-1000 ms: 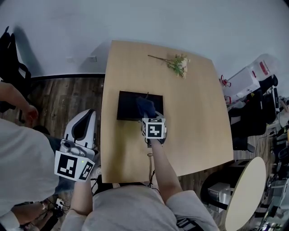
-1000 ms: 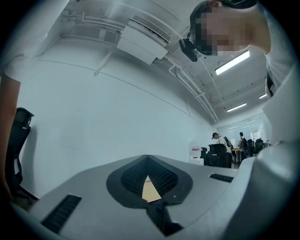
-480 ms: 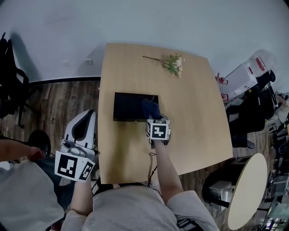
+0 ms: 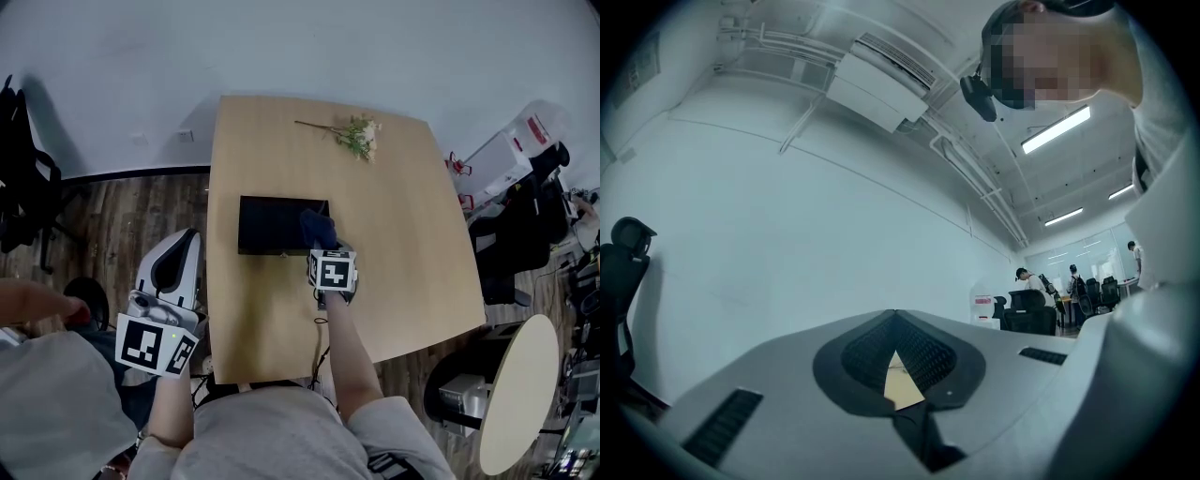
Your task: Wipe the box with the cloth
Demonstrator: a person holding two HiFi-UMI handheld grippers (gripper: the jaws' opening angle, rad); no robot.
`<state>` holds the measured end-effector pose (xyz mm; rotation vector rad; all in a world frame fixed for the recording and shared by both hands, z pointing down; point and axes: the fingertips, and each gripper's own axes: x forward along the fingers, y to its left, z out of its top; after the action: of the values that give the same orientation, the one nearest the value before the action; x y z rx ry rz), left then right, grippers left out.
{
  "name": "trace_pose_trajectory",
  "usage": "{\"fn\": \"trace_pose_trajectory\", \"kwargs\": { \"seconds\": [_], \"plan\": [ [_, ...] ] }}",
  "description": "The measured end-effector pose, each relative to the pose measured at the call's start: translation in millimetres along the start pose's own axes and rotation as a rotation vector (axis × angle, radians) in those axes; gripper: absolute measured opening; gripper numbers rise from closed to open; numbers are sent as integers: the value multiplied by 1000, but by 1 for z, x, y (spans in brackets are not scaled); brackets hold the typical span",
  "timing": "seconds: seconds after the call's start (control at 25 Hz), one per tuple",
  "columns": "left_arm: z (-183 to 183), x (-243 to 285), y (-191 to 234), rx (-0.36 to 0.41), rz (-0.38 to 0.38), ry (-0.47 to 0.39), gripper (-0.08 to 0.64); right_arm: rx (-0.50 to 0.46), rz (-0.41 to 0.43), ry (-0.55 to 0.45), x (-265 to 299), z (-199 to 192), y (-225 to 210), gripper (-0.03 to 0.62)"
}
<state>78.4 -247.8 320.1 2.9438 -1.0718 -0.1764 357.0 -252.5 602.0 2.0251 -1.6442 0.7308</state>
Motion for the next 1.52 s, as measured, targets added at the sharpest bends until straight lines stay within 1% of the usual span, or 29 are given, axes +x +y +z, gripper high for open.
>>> {"fn": "trace_pose_trajectory", "kwargs": {
  "seconds": [0.12,0.28,0.44,0.76,1.0,1.32,1.52],
  "plan": [
    [3,-2,0,2,-13,-2,8,-13,4,-23,-11,3,3,69],
    [7,-1,-1,1,-40,-6,8,15,10,-66,-33,8,7,69],
    [10,-1,-3,1,-73,-8,8,25,15,-129,-59,17,17,69],
    [17,-4,-6,-2,-134,-20,8,42,-8,-274,-117,38,29,69],
    [22,-10,-8,-1,-176,-29,8,78,-18,-363,-158,44,36,71],
    [29,-24,-17,5,-223,-43,8,56,-74,-470,-215,54,46,72],
    [35,-30,-23,6,-246,-50,8,16,-102,-523,-249,62,53,72]
  ]
}}
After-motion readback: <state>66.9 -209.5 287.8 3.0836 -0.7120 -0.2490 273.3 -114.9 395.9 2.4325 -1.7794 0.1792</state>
